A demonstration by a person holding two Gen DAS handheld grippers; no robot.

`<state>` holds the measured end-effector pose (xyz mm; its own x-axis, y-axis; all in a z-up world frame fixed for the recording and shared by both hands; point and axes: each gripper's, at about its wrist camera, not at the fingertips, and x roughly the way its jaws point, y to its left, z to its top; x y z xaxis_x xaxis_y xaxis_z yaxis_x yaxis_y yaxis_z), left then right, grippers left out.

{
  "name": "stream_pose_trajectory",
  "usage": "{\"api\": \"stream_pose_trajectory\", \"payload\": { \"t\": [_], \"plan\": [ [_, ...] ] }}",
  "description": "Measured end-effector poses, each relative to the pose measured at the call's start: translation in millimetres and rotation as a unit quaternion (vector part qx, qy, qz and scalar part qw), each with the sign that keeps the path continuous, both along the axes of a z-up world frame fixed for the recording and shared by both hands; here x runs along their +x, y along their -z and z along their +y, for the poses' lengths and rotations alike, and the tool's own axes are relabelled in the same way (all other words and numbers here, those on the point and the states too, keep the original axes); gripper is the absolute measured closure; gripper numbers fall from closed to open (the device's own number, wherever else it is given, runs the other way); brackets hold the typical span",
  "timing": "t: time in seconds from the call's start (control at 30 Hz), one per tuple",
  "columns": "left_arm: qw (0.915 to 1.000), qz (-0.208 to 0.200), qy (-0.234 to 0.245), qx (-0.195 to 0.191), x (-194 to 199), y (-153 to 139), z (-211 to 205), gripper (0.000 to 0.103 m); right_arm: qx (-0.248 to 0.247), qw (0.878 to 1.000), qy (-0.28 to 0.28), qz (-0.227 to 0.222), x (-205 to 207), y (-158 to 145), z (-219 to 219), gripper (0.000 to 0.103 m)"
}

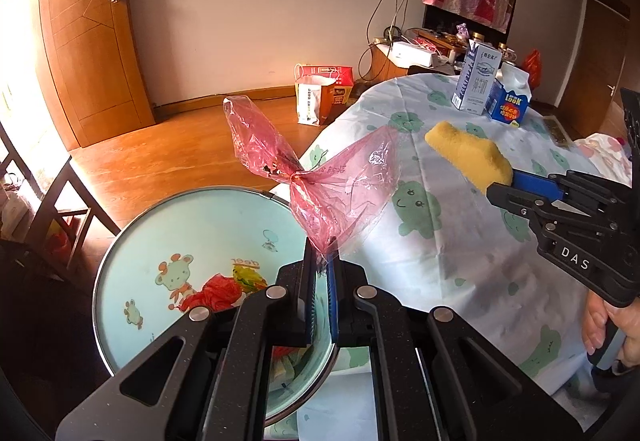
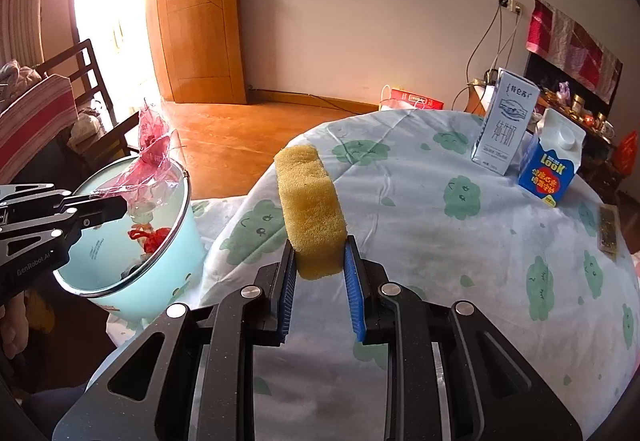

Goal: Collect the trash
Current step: 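Carry the pink bag and yellow sponge over the light-blue bin, then open both tools to drop the sponge and pink bag into the bin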

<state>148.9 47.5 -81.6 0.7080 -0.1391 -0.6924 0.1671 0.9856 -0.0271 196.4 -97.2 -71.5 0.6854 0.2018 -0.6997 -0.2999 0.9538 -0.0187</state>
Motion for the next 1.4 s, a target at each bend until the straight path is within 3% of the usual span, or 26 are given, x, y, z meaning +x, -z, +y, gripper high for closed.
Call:
{"api": "stream_pose_trajectory", "payload": {
  "t": [1.4],
  "plan": [
    [0.997, 0.003, -0.078, -0.006, -21.8, 10.4, 83.8, 0.098, -0.027, 0.994, -0.101, 0.0, -3.4, 3.5, 91.4, 0.079]
  ]
}}
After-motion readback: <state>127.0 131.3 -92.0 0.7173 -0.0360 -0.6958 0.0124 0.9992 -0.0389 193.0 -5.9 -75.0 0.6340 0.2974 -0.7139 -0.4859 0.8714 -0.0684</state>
